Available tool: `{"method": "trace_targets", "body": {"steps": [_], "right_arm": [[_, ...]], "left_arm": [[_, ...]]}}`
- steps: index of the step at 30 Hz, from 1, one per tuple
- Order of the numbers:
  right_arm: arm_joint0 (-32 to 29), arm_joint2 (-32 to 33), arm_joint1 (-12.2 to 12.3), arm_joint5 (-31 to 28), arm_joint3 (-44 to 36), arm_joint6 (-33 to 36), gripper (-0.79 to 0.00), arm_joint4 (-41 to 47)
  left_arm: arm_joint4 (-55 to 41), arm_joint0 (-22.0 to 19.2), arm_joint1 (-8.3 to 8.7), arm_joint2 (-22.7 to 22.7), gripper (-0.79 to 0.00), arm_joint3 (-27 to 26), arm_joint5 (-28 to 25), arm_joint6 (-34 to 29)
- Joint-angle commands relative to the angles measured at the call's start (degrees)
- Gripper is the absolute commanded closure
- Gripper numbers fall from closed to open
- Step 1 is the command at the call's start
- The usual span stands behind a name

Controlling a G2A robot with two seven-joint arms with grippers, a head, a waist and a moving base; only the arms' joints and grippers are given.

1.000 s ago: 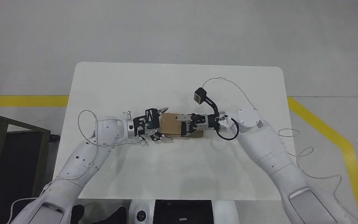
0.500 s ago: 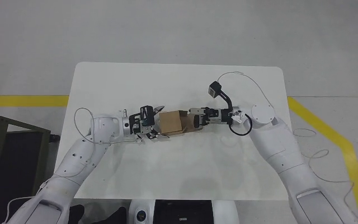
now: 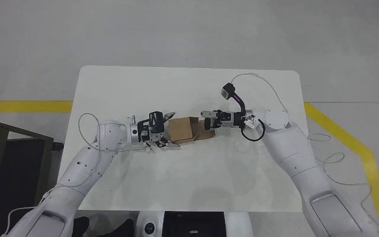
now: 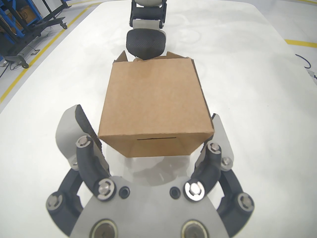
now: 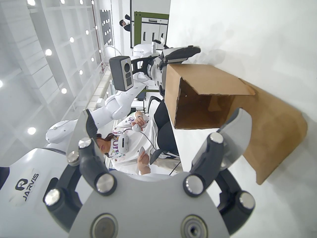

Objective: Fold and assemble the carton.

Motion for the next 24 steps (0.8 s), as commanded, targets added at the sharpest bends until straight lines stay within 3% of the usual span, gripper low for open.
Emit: {"method": "trace_targets", "body": {"steps": [1,11,24], "right_arm": [[1.2,-0.8,-0.6,-1.1,2.2,-0.1,-0.785,0.4],[6.5,-5.3,-4.1,-4.6,10.6,5.7,-0.785,5.2],[6.3,-8.0,-5.1,-1.9,9.3,8.4,-0.785,7.4]], "left_arm": [[-0.3,0.1,-0.01,0.1,-0.785,-0.3,0.0,-0.2],[-1.2,-0.1,-0.12,1.0,-0.785,-0.6,0.3,-0.9],[-1.5,-0.4,-0.06,1.6,-0.785,-0.1,0.4,-0.8]]}}
